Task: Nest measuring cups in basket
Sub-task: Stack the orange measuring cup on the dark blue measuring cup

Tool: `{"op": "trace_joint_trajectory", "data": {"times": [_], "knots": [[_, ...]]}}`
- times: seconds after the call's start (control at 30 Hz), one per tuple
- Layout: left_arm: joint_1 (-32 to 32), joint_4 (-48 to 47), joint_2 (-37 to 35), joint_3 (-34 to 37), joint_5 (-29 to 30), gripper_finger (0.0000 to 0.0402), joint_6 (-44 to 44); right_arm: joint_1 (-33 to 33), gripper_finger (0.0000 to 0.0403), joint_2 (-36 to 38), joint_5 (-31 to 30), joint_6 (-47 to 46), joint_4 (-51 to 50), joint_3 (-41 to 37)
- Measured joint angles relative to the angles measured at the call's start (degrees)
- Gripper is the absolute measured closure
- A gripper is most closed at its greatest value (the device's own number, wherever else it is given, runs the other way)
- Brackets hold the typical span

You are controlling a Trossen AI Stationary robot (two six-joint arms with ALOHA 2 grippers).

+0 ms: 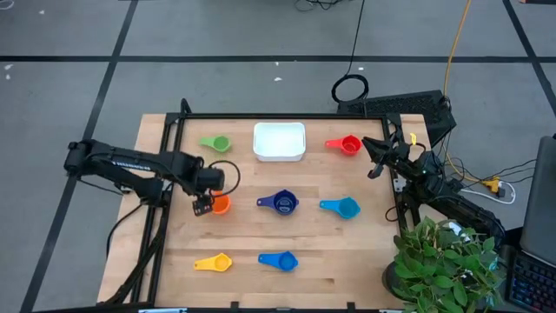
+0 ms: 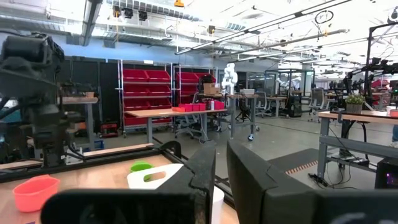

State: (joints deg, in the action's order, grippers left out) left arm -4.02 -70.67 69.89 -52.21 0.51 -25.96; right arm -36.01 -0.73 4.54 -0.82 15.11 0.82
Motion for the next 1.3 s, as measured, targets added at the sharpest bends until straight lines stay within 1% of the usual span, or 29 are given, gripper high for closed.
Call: {"op": "trace_joint_trajectory", "data": {"times": [0.1,0.2,0.37,0.53,0.77,0.97,1.1,1.2,1.3], "knots": [[-1.88,2.94,0.0,2.84,0.36,0.0047,-1.16,0.0,0.0369,0.0,0.0,0.0,0.0,0.0],[-3.84,5.09,0.0,5.89,1.46,0.0019,-1.21,0.0,0.0369,0.02,0.0,0.0,0.0,0.02],[-5.93,7.67,0.0,9.45,4.25,0.001,-1.01,0.0,0.0369,0.0,0.0,0.0,0.0,0.02],[-6.55,8.7,-0.02,12.57,4.63,0.0009,-1.54,0.0,0.0369,0.01,0.0,0.0,0.0,0.01],[-6.62,16.95,-0.02,16.29,4.09,0.0009,-0.19,-0.01,0.0369,0.01,0.0,0.0,0.0,0.02],[-6.57,18.17,-0.04,18.07,4.04,0.0009,0.68,0.0,0.0369,0.0,0.0,0.0,0.0,0.0],[-6.57,20.32,-0.04,20.07,2.35,0.001,-0.8,0.0,0.0369,0.0,0.0,0.0,0.0,0.01],[-6.57,21.57,-0.04,20.55,2.01,0.0028,-2.38,0.0,0.0369,0.02,0.0,0.0,0.0,0.0],[-6.57,21.54,-0.04,20.55,2.01,0.0076,-2.89,0.0,0.0369,0.01,0.0,0.0,0.0,0.02]]}}
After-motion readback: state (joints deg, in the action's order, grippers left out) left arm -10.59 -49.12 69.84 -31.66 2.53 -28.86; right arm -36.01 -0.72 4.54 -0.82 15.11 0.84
